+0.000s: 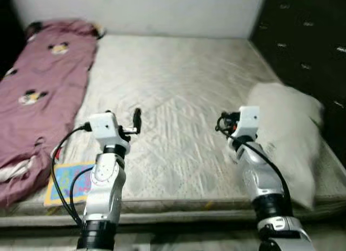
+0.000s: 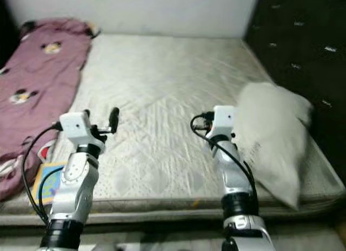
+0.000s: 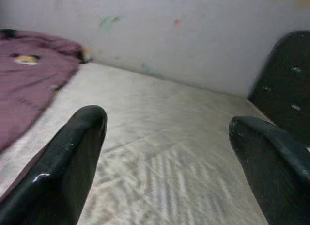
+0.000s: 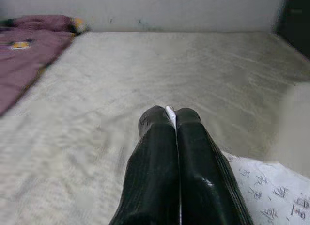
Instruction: Clean up the room
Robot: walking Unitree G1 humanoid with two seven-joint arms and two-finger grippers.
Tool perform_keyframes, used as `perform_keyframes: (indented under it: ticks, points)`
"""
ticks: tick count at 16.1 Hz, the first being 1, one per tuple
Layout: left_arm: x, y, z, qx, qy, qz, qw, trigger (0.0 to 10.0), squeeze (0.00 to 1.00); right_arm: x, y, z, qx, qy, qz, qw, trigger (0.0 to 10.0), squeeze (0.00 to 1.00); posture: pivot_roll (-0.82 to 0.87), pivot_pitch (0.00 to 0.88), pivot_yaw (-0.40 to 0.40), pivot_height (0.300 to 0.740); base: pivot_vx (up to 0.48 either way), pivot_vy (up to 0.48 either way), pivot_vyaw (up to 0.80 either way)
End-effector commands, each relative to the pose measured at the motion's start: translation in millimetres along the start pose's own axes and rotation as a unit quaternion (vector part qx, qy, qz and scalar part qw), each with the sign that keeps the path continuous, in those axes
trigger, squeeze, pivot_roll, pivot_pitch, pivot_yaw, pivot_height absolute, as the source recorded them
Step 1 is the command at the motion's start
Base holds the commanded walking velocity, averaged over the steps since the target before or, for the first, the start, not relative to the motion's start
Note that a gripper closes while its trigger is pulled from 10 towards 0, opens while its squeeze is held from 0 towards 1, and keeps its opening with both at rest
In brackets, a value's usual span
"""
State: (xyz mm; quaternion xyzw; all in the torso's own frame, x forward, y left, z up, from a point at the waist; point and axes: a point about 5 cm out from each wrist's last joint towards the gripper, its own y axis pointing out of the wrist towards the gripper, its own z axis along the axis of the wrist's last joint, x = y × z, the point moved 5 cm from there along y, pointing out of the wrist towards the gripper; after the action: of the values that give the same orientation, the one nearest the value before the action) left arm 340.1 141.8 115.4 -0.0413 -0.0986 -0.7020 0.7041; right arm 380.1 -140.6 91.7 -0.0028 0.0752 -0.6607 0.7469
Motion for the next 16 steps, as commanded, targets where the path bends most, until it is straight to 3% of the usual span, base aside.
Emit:
perform_keyframes:
  ticks: [1, 11, 16]
  points:
    - [-11.7, -1.0, -2.2, -0.008, 0.008, 0.022, 1.0, 10.0, 0.0, -14.3, 3.5, 5.6, 0.008, 0.002, 0.017, 1.0, 10.0, 0.0, -0.05, 0.0, -0.045, 0.74, 0.0, 0.0, 0.0]
    - [-17.2, -1.3, -7.4, -0.023, -0.001, 0.046, 0.999, 10.0, 0.0, -13.3, 3.4, 4.4, 0.007, 0.005, 0.017, 1.0, 10.0, 0.0, -0.05, 0.0, -0.047, 0.74, 0.0, 0.0, 0.0]
    - [-15.3, -0.5, -7.6, -0.022, -0.005, 0.041, 0.999, 10.0, 0.0, -13.3, 3.9, 4.8, 0.007, 0.005, 0.018, 1.0, 10.0, 0.0, -0.05, 0.0, -0.048, 0.74, 0.0, 0.48, 0.0]
